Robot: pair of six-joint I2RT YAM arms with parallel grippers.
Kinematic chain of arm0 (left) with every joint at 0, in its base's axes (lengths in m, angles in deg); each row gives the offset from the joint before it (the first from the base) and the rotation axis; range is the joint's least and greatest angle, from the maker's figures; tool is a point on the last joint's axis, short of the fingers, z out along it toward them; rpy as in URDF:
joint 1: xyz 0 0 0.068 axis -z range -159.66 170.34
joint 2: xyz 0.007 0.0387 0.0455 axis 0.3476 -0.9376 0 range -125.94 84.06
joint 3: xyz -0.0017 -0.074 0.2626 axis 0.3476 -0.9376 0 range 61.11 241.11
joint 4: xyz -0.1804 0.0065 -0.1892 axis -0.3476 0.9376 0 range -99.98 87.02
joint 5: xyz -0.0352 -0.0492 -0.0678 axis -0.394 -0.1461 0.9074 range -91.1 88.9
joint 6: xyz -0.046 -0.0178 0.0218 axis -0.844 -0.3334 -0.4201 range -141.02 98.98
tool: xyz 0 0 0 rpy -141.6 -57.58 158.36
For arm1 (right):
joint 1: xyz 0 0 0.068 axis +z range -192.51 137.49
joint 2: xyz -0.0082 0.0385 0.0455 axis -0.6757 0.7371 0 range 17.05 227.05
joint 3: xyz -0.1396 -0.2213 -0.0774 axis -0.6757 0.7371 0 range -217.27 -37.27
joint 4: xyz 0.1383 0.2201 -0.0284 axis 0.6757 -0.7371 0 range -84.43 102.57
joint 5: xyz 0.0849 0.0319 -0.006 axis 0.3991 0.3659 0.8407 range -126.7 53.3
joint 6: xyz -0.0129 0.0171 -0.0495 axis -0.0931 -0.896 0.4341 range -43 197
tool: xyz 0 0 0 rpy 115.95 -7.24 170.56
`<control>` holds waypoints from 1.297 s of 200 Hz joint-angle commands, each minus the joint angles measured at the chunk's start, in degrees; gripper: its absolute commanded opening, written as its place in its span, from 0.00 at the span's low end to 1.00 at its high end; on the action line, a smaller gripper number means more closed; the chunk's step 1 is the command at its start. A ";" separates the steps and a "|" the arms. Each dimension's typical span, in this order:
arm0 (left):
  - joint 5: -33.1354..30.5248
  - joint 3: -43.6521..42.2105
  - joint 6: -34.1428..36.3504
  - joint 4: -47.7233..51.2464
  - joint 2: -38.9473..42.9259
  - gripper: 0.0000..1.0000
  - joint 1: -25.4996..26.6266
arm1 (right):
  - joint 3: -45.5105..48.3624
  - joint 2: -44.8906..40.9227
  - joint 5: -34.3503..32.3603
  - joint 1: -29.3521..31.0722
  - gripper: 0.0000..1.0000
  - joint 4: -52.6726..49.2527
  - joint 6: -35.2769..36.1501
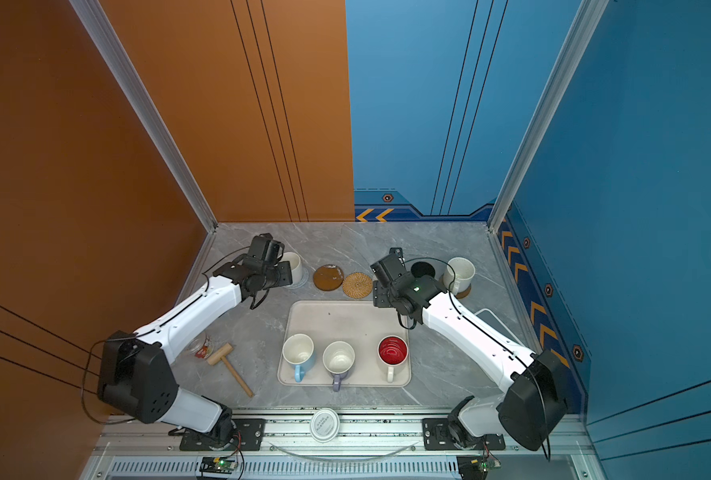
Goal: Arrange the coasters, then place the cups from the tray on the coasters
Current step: 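Lower the white mug onto the blue-grey woven coaster and release, then move the right gripper over the red-lined white mug on the tray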
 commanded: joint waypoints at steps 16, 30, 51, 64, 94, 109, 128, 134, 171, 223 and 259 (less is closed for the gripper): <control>-2.50 -3.88 -1.19 0.75 10.45 0.69 2.86 | -2.04 -4.23 -4.54 4.61 0.75 -7.91 -0.64; -2.54 -4.71 -0.77 0.84 13.77 0.70 3.79 | -1.65 -5.86 -6.46 7.26 0.75 -10.49 -2.01; -2.01 -5.83 -0.21 0.84 18.13 0.73 5.49 | 0.30 -8.79 -8.85 11.96 0.75 -14.04 -5.83; -2.04 -6.58 -0.18 0.80 20.28 0.74 6.58 | 1.97 -10.46 -10.02 15.16 0.75 -16.09 -8.94; -1.98 -7.85 0.01 0.58 23.32 0.75 8.95 | 5.04 -12.81 -12.27 22.57 0.74 -21.37 -16.79; -2.28 -9.71 0.01 0.52 24.30 0.75 10.00 | 5.81 -13.27 -12.94 26.41 0.74 -24.00 -21.18; -2.69 -10.53 0.08 0.25 25.21 0.76 10.98 | 7.03 -13.15 -13.33 30.60 0.74 -26.42 -26.61; -2.80 -10.69 -0.01 0.08 25.43 0.77 11.30 | 7.46 -13.03 -13.33 31.68 0.74 -26.79 -28.05; -2.91 -11.28 0.01 -0.55 26.22 0.79 12.36 | 10.82 -12.14 -12.18 36.27 0.74 -27.46 -36.02; -0.98 -12.14 0.19 -1.53 25.09 0.82 13.10 | 17.16 -13.15 -10.47 37.06 0.74 -26.06 -41.02; 0.06 -12.85 -0.13 -2.15 24.90 0.83 13.39 | 20.11 -13.74 -9.20 36.29 0.72 -20.24 -40.61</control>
